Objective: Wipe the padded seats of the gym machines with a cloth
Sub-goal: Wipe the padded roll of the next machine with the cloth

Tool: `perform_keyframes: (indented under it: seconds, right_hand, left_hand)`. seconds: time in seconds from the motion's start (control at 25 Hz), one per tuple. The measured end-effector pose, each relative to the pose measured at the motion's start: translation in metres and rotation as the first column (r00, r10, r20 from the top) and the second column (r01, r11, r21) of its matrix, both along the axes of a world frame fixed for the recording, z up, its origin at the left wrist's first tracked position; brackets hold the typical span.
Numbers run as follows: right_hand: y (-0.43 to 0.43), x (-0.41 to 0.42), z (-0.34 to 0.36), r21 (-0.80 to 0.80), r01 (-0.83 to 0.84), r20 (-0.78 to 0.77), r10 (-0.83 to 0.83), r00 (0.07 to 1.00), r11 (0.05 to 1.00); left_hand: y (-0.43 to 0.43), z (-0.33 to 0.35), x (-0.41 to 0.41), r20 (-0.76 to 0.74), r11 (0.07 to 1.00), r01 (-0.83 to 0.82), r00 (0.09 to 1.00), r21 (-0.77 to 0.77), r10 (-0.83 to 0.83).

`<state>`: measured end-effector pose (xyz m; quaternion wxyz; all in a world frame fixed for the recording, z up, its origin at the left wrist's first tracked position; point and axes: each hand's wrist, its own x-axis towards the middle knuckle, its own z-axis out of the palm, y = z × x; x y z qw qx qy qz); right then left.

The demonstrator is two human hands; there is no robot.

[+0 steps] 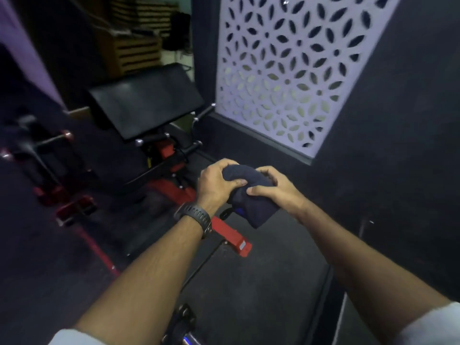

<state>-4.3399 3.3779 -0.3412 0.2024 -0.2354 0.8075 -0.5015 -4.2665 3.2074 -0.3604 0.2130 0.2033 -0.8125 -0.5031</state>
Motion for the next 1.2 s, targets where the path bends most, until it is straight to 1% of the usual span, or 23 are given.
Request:
perform_keyframes:
  seconds: [0.08,0.2,0.36,0.52,0.6,0.72,0.8,0.84,0.92,1.0,1.2]
  right_hand:
    - [-0.045,-0.017,-0.012,0.017,-0.141,-0.056,0.141,0.988,0.990]
    - [-0.105,-0.045,-0.030,0.051,-0.323,-0.134,0.327,0.935,0.945]
    - [-0.147,-0.073,-0.046,0.084,-0.459,-0.170,0.466,0.868,0.885]
    - [-0.169,-0.093,-0.042,0.190,-0.571,-0.227,0.602,0.766,0.799]
    - [-0.179,-0.098,-0.037,0.219,-0.610,-0.233,0.648,0.725,0.762]
    - [-0.194,-0.094,-0.030,0.155,-0.690,-0.224,0.705,0.672,0.707]
    - [-0.201,-0.089,-0.027,0.128,-0.745,-0.259,0.747,0.612,0.654]
    - [-0.204,-0.088,-0.026,0.122,-0.753,-0.268,0.752,0.603,0.647]
    - [-0.212,-0.095,-0.026,0.080,-0.731,-0.243,0.724,0.645,0.678]
    - [-0.224,-0.108,-0.029,0.032,-0.716,-0.185,0.709,0.681,0.697]
    - [-0.288,-0.146,-0.029,-0.037,-0.728,-0.111,0.721,0.684,0.685]
  left_hand:
    - [-0.027,-0.010,0.003,0.010,0.990,-0.143,0.990,0.002,0.143]
    - [-0.060,-0.020,0.011,0.025,0.940,-0.341,0.940,-0.015,0.341]
    - [-0.071,-0.024,0.006,0.058,0.845,-0.533,0.844,-0.037,0.534]
    - [-0.069,-0.024,-0.002,0.066,0.764,-0.644,0.761,-0.050,0.646]
    - [-0.071,-0.021,-0.002,0.068,0.746,-0.664,0.742,-0.063,0.666]
    - [-0.086,-0.019,0.003,0.031,0.726,-0.684,0.726,-0.067,0.687]
    - [-0.098,-0.019,0.006,0.008,0.720,-0.691,0.721,-0.068,0.693]
    - [-0.102,-0.018,0.006,0.011,0.719,-0.693,0.719,-0.062,0.694]
    - [-0.111,-0.015,-0.002,0.006,0.732,-0.677,0.734,-0.074,0.679]
    - [-0.121,-0.013,-0.017,0.007,0.744,-0.662,0.747,-0.087,0.665]
    - [-0.176,-0.010,-0.052,0.067,0.732,-0.656,0.734,-0.185,0.676]
